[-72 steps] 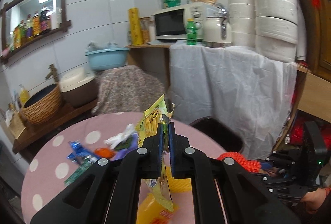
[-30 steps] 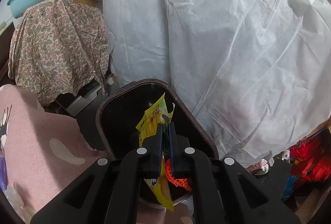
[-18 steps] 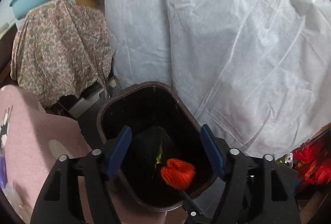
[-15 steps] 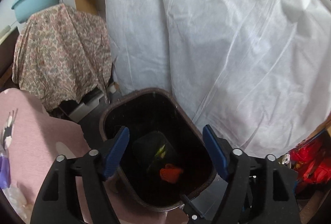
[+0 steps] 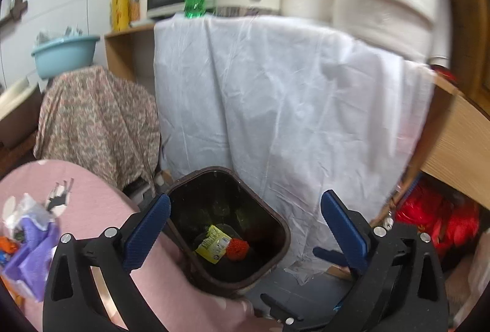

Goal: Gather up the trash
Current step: 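Move both tools back from the bin toward the table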

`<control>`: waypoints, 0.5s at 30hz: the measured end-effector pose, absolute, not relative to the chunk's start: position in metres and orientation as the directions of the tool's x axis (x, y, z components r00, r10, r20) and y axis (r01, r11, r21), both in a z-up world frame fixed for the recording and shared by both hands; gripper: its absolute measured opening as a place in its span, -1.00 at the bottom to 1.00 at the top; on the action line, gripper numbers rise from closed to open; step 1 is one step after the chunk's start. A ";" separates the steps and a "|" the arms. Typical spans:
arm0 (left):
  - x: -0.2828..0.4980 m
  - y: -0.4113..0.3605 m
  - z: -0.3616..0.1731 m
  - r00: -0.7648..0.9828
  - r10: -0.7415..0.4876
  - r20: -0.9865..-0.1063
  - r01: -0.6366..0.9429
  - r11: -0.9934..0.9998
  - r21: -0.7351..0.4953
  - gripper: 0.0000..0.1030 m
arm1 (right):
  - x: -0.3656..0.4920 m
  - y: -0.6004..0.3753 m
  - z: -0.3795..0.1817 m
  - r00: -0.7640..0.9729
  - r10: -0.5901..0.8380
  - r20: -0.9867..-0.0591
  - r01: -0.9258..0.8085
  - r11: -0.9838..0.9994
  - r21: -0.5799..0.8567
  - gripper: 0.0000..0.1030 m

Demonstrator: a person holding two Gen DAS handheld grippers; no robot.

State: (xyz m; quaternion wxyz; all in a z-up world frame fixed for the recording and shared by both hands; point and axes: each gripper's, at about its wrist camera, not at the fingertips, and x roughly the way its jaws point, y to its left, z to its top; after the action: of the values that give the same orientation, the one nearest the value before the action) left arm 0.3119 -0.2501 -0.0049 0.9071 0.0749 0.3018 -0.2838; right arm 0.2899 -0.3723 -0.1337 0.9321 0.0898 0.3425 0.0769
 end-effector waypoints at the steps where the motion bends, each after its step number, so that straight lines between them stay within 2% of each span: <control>1: 0.303 -0.244 -0.002 0.660 -0.477 -0.580 0.567 0.823 -0.032 0.90 | 0.284 -0.369 -0.129 0.760 0.205 -0.617 -0.093 0.974 0.209 0.85; 7: 0.262 -0.205 0.008 0.682 -0.478 -0.553 0.554 0.832 -0.036 0.90 | 0.255 -0.359 -0.106 0.790 0.254 -0.559 -0.151 0.963 0.225 0.85; 15: 0.213 -0.144 0.006 0.746 -0.396 -0.536 0.466 0.885 -0.004 0.90 | 0.237 -0.332 -0.090 0.769 0.306 -0.562 -0.216 0.951 0.223 0.85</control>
State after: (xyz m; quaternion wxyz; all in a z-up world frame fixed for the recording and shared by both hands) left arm 0.2128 -0.1442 0.0056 0.9320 0.0651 0.2714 -0.2313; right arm 0.2365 -0.3320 -0.0896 0.9375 0.0730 0.3104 0.1393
